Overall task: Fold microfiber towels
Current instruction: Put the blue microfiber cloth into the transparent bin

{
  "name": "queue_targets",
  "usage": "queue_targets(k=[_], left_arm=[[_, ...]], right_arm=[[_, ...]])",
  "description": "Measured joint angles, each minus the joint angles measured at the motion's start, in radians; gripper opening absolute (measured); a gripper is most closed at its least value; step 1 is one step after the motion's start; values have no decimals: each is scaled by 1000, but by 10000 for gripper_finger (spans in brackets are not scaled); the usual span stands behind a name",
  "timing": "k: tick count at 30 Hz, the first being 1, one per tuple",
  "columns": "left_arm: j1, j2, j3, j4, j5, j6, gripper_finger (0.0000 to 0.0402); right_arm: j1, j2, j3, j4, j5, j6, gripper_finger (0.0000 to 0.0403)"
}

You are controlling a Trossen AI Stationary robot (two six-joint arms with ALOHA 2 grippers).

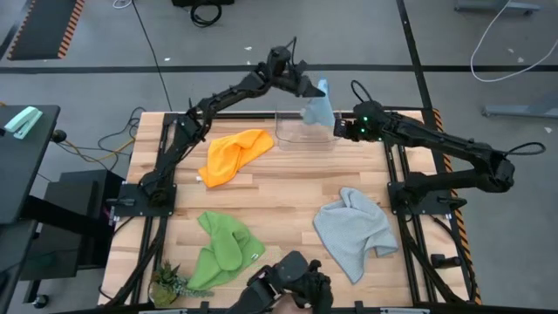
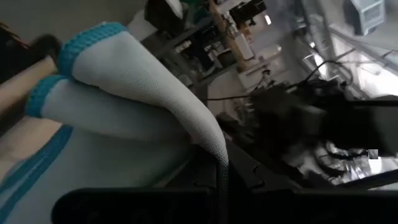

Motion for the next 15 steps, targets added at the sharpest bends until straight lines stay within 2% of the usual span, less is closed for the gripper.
queue_targets(k=[5,8,11,15], left_arm=[[-27,33,0,153,-23,-112,10],[-34,29,3,207,-54,-125,10],[-28,29,3,172,-70,-138,10],[-31,29,2,14,-154,-23,10]], right_arm=[[55,-35,39,-4,57,-17,0],[75,-41,48,-3,74,-24,0],[87,-40,49,-4,78,-25,0],[104,-40,49,-4,85,-25,0]])
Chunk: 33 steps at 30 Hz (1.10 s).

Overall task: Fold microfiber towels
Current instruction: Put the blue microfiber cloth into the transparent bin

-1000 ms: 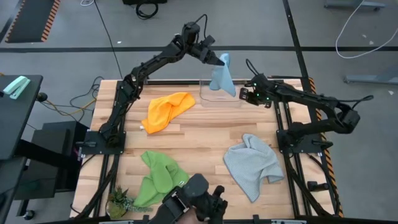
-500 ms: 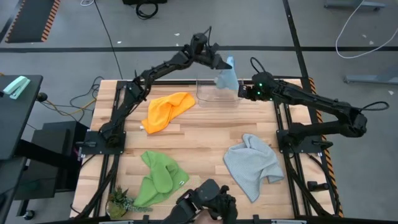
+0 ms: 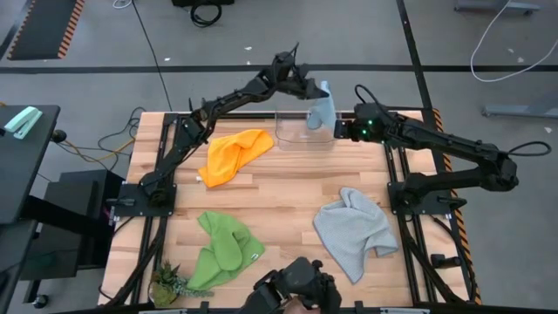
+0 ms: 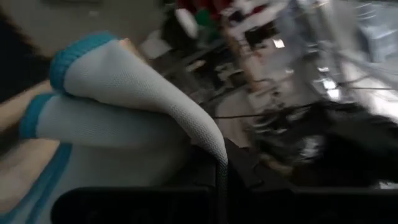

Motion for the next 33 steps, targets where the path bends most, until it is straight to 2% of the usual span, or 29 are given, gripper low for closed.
queue_targets(k=[3,6,8,12,18,22,27,33], left_arm=[[-3,1,-1,-58,-30,25,10],[-4,12,1,-100,-17,13,10],[-2,15,0,-209,-11,11,10],[-8,17,-1,-417,-73,144,10],[13,17,-1,-649,-92,246,10],[16,17,-1,-791,-174,337,10],[16,17,-1,-889,-237,379,14],[3,-28,-1,-897,-371,438,10]], right_arm=[[17,0,0,0,21,0,0],[34,0,0,0,29,0,0],[49,0,0,0,29,0,0],[85,0,0,0,30,-7,0],[139,0,0,0,30,-7,0],[157,0,0,0,30,-7,0],[160,0,0,-16,30,-10,0],[159,0,0,-44,30,-18,0]])
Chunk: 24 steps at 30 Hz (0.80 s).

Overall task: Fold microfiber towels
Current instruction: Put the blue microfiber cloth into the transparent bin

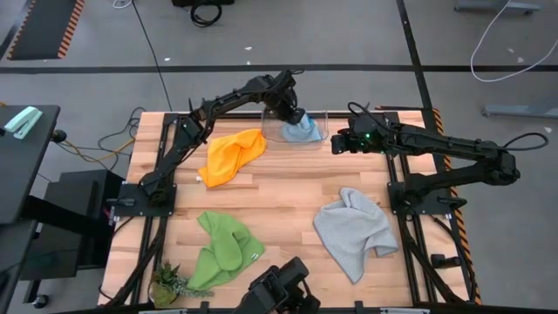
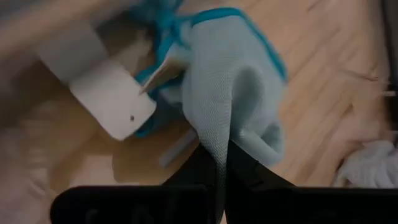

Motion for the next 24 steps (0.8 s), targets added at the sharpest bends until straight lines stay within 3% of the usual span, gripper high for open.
queue_targets(k=[10,19,24], left_arm=[[27,-53,0,-183,-234,89,10],[4,-55,0,-250,-281,106,10],[-7,-56,0,-251,-380,106,21]], right_arm=[[0,0,0,-1,9,-30,0],[0,0,0,-1,9,-45,0],[0,0,0,-2,8,-52,1]])
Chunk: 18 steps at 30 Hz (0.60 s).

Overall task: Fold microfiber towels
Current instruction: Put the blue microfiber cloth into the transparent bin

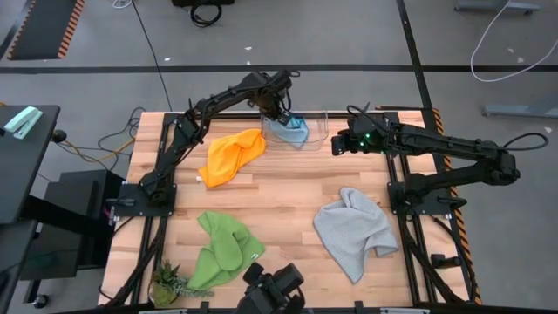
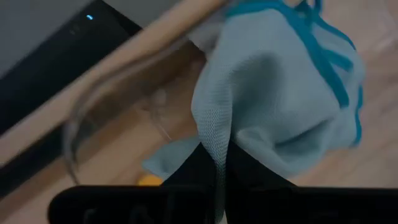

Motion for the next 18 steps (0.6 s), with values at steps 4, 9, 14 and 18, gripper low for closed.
queue_targets(k=[4,9,14,18], left_arm=[[-1,-16,0,37,-10,0,53],[-3,-36,0,33,-11,11,73],[-3,-60,0,39,-11,28,84],[2,-74,0,40,-7,58,94]], right_arm=[[0,0,-3,0,0,-13,2],[0,1,-23,-1,-1,-19,10],[0,14,-29,2,-1,-19,14],[0,23,-29,4,-1,-19,14]])
